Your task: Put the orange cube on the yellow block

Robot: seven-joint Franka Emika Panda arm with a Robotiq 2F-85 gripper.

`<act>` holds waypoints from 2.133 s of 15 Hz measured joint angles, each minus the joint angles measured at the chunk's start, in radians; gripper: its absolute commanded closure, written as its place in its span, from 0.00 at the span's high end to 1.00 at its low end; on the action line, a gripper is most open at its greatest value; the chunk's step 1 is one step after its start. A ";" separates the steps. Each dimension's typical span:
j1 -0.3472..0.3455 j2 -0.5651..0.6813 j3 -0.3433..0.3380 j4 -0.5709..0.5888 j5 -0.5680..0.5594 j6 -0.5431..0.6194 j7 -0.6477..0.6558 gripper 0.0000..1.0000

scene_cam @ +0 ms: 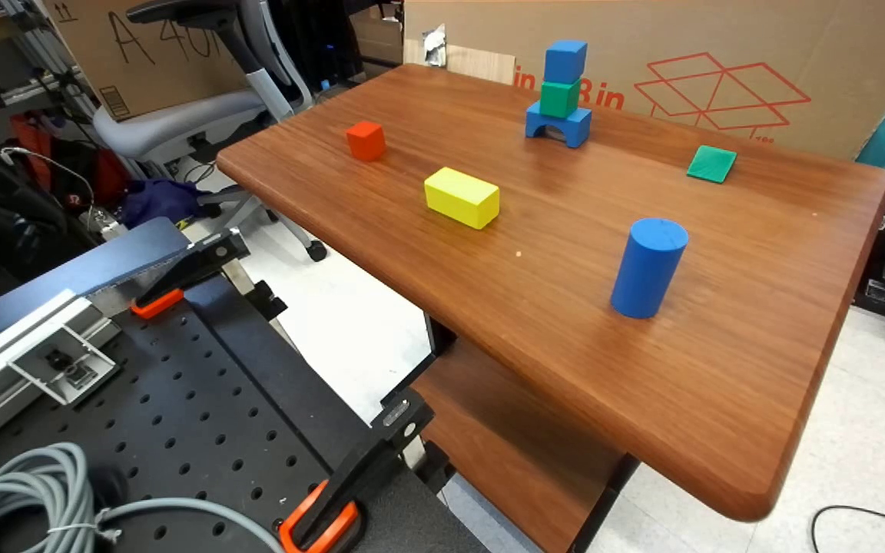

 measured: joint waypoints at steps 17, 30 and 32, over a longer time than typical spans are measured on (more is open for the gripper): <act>0.061 0.251 -0.207 0.167 0.299 0.045 -0.396 1.00; 0.068 0.673 -0.221 0.433 0.340 0.043 -0.453 1.00; 0.076 0.712 -0.227 0.456 0.338 0.041 -0.453 1.00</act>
